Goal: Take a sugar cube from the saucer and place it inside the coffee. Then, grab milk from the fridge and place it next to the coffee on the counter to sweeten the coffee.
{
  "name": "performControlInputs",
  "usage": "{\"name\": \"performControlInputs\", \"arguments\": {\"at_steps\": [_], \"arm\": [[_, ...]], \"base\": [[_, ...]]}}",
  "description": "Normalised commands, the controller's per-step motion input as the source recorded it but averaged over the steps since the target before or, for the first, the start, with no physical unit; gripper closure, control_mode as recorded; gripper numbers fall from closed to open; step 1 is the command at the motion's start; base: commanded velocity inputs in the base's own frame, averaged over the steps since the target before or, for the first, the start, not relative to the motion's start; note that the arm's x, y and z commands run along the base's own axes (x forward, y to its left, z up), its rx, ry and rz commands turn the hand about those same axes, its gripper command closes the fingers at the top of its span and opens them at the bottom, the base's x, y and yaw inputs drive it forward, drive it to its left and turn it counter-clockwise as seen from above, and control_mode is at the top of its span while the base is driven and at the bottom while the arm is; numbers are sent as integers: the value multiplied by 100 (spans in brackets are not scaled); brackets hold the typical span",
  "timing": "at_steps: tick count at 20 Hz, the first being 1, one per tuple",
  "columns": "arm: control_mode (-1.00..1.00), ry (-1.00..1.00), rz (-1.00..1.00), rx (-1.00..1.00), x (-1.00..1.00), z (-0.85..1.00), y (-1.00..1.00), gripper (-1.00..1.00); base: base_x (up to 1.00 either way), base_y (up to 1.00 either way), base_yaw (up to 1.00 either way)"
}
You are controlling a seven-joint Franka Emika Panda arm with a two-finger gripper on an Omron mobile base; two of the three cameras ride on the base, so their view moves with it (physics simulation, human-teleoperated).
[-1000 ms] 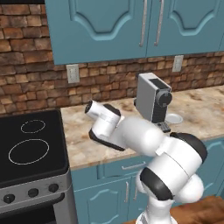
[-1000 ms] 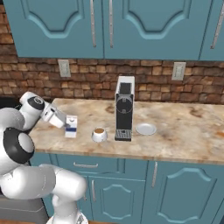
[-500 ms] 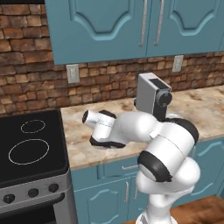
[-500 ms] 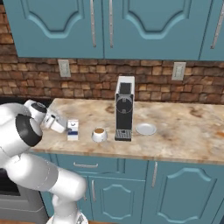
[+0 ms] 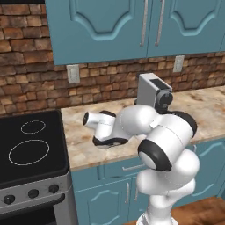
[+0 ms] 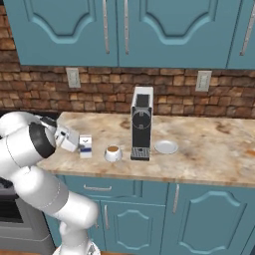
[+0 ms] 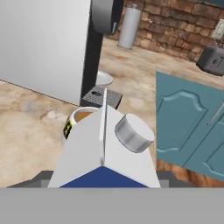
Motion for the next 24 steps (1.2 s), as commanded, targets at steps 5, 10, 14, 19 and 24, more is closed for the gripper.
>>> {"name": "performControlInputs", "arguments": {"at_steps": [5, 10, 14, 19, 24], "arm": [[-100, -12, 0, 1, 23, -28, -11, 100], [-100, -11, 0, 3, 25, -21, -15, 100], [-100, -6, 0, 2, 33, 0, -9, 100], [-100, -1, 0, 1, 29, -14, 0, 100], [-100, 0, 0, 0, 7, -19, 0, -100]], "base": [[0, 0, 0], [0, 0, 0], [0, 0, 0], [0, 0, 0], [0, 0, 0]]}}
